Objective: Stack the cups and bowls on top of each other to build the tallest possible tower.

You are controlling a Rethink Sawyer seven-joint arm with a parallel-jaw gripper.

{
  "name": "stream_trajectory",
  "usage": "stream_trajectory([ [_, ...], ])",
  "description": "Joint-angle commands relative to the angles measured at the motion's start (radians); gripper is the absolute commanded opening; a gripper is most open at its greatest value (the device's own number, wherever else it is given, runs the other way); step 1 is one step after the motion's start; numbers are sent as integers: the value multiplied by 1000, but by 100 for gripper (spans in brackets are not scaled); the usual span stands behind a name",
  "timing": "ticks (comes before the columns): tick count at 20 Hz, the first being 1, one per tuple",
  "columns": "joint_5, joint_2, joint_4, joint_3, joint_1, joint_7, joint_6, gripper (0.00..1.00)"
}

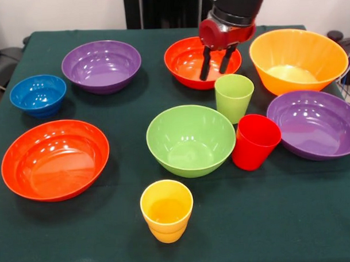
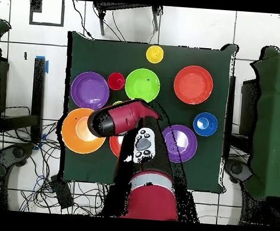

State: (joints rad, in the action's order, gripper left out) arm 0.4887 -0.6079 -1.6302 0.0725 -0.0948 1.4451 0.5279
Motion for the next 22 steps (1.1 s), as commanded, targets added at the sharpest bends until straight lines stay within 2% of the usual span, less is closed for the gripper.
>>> stream_trajectory([
  [1,-71,-10,11,52,53,155,85,100],
  [5,-91,-19,18,42,65,139,99,100],
  [10,-114,0,70,45,78,116,118,100],
  [22,-99,51,210,86,65,0,185,100],
])
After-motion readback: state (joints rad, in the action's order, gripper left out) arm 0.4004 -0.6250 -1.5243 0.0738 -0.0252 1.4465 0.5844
